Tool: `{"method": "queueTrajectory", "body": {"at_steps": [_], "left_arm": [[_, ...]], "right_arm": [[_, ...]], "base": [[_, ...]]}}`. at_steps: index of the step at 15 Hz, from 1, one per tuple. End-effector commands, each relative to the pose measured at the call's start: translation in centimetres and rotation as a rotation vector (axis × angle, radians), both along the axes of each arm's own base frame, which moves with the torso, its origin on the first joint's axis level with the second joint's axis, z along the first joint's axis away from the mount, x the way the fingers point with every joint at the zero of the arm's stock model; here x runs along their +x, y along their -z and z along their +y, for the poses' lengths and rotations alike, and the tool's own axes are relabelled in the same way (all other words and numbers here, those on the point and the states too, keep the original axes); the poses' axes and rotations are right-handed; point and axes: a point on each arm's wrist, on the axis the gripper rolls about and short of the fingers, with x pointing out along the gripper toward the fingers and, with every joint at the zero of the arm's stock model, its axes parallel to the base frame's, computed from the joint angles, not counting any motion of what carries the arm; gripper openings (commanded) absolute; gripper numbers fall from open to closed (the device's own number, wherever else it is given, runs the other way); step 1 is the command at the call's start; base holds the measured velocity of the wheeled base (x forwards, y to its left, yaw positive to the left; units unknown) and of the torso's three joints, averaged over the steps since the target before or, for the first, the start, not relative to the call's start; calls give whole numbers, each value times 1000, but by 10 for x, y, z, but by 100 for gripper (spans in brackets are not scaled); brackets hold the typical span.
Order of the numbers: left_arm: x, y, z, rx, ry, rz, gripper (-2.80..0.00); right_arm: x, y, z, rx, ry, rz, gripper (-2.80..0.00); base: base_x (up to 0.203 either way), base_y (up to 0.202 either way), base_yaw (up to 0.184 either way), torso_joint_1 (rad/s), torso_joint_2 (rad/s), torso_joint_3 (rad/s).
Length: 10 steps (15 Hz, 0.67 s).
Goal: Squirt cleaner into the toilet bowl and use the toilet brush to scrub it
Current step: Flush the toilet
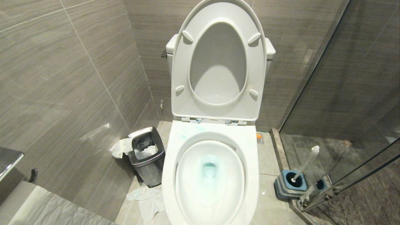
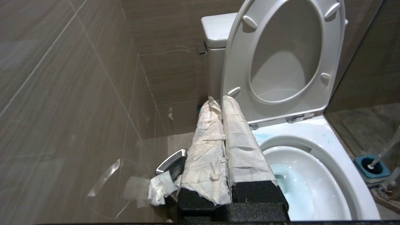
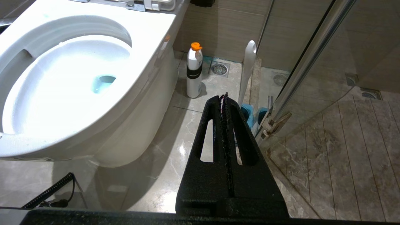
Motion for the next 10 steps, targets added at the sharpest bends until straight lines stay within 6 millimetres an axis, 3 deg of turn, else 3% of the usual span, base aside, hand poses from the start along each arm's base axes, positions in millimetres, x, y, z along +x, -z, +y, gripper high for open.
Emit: {"method": "queueTrajectory", "body": {"at_steps": [1,10], "left_arm": [[20,-4,-6,2,38,28,-280],[71,-36,-16,-3,43,12,-280]], "right_arm": [[0,0,0,0,-1,1,-280],[0,0,0,0,-1,1,-280]], "base": [[0,0,0,0,0,0],[0,0,0,0,0,0]]}}
